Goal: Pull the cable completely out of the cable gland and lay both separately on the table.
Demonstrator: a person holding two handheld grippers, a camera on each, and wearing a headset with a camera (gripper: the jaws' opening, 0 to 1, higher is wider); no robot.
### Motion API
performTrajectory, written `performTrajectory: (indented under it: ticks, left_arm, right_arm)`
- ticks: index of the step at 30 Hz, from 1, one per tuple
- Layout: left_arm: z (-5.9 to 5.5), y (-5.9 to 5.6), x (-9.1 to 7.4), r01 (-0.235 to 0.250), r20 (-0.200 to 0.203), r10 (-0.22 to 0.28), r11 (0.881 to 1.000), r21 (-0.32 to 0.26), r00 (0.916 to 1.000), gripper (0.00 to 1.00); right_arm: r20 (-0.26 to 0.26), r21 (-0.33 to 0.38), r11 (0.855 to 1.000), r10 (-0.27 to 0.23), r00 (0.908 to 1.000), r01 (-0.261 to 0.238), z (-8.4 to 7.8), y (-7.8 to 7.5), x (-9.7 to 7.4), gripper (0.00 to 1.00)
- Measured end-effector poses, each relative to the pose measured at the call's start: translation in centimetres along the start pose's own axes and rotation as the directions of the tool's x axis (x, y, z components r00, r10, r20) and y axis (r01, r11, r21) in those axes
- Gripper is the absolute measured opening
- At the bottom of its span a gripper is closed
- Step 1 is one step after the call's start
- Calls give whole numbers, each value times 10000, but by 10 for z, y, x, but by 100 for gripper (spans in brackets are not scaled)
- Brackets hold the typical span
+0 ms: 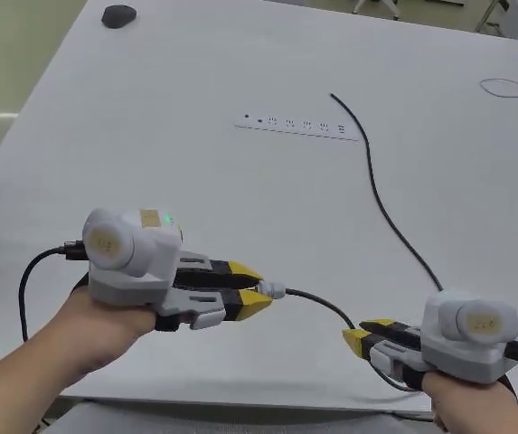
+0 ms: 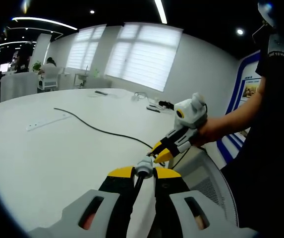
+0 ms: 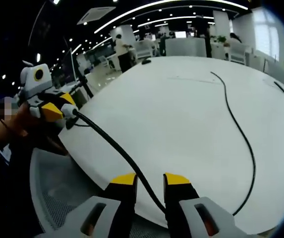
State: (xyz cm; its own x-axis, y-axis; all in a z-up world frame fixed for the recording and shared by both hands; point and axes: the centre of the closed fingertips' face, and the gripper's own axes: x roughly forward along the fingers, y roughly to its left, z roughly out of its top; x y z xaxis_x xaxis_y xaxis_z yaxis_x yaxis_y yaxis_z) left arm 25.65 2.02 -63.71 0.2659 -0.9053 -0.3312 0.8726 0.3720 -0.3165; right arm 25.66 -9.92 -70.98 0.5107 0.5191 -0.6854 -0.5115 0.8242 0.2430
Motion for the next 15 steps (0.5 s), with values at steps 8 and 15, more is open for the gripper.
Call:
performTrajectory:
  ticks: [8,15]
  left_arm:
    - [-1,0,0,-4,-44,4,10000,-34,10000,15]
    - [-1,0,-1,52,-2,-52,9999,-136,10000,15]
  right_arm:
    - [579,-2073,9771,613,9964,-481,52,41,-15,28]
    - [-128,-5415,8374,802,9967,-744,64,77,1,29]
